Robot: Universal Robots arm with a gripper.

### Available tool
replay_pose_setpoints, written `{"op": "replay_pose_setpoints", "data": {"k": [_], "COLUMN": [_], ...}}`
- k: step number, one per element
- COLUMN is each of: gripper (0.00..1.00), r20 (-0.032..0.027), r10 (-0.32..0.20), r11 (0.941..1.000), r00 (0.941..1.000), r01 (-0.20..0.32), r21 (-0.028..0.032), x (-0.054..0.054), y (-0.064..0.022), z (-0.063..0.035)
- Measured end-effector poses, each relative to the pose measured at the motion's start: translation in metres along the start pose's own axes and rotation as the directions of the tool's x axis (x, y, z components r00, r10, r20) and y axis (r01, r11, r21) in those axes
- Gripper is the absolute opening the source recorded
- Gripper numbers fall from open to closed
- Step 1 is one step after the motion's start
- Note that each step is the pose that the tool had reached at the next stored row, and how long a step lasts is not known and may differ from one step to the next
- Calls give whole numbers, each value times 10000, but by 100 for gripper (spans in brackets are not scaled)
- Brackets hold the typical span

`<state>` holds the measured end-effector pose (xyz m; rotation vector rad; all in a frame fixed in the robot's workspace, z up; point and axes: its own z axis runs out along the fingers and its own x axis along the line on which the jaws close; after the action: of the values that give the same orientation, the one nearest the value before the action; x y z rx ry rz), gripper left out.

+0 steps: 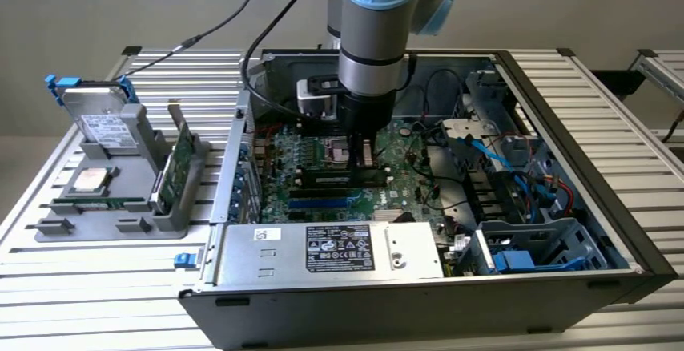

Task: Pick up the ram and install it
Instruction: 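Insert the ram into the slot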

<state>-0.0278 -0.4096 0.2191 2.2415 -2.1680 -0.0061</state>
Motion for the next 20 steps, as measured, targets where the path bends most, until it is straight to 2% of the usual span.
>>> {"op": "replay_pose_setpoints", "data": {"k": [1,2,3,10,13,14,15,16,18,19,20], "gripper": [40,40,46,46,46,44,37,37,25,25,19], "r20": [-2,-1,-1,-2,-1,-2,-2,-2,-2,-2,-2], "r10": [2,1,0,0,-1,-1,-1,0,0,-1,0], "r11": [10000,10000,10000,10000,10000,10000,10000,10000,10000,10000,10000], "r00": [10000,10000,10000,10000,10000,10000,10000,10000,10000,10000,10000], "r01": [-2,-1,0,0,1,1,1,0,0,1,0], "r21": [-3,-6,-6,-10,-14,-17,-18,-18,-18,-18,-18], "x": [0,0,-1,-1,-2,-1,-1,-1,-1,-2,-2], "y": [6,13,24,126,131,132,132,132,132,132,132], "z": [-25,-49,-74,-290,-302,-302,-302,-302,-302,-302,-302]}}
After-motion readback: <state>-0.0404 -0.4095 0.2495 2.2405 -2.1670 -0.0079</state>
